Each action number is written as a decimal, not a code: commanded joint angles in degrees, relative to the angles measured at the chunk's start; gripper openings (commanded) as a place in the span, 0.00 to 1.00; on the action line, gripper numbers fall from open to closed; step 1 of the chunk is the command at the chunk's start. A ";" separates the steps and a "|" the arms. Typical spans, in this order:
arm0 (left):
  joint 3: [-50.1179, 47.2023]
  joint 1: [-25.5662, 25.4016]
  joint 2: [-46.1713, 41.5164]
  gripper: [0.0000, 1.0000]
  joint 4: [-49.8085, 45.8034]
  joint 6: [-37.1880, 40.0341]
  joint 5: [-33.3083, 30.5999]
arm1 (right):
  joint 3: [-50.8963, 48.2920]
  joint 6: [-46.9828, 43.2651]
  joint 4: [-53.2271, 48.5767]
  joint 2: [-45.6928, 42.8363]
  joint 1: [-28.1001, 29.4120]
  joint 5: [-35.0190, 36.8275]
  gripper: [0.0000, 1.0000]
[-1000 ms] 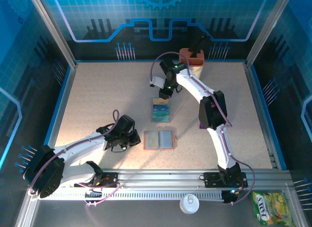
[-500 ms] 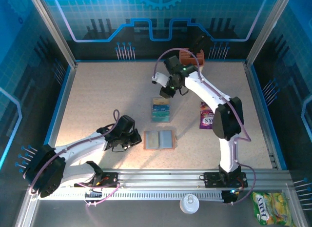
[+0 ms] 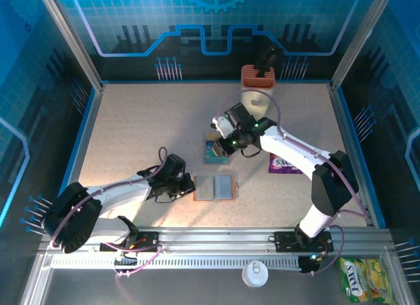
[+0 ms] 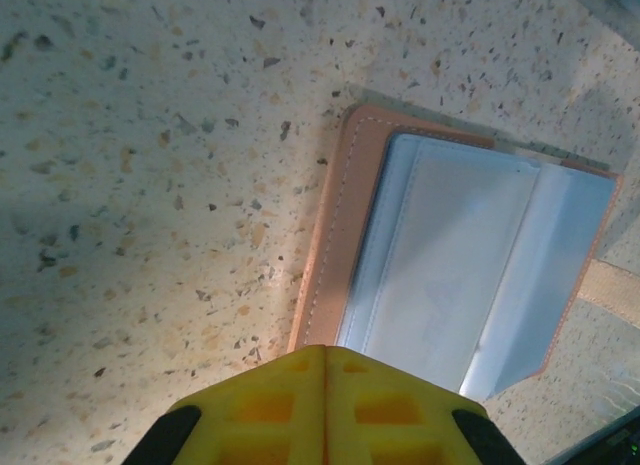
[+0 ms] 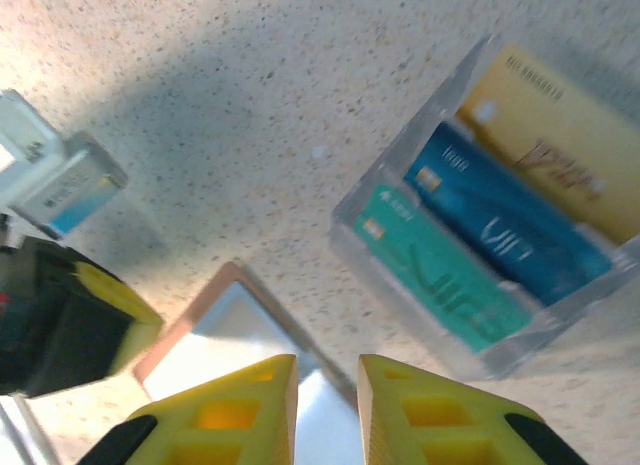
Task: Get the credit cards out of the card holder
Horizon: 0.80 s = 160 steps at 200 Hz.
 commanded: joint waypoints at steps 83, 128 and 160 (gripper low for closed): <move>0.67 -0.66 4.52 0.05 1.71 -0.15 2.12 | -10.61 23.40 4.37 -1.85 5.33 -6.82 0.24; -0.53 -0.76 3.36 0.04 1.31 -0.63 1.71 | -15.48 28.79 8.66 -1.86 7.35 -7.55 0.29; -1.49 -0.85 3.00 0.05 1.50 -1.16 1.32 | -17.93 31.90 12.04 -0.66 8.64 -8.27 0.30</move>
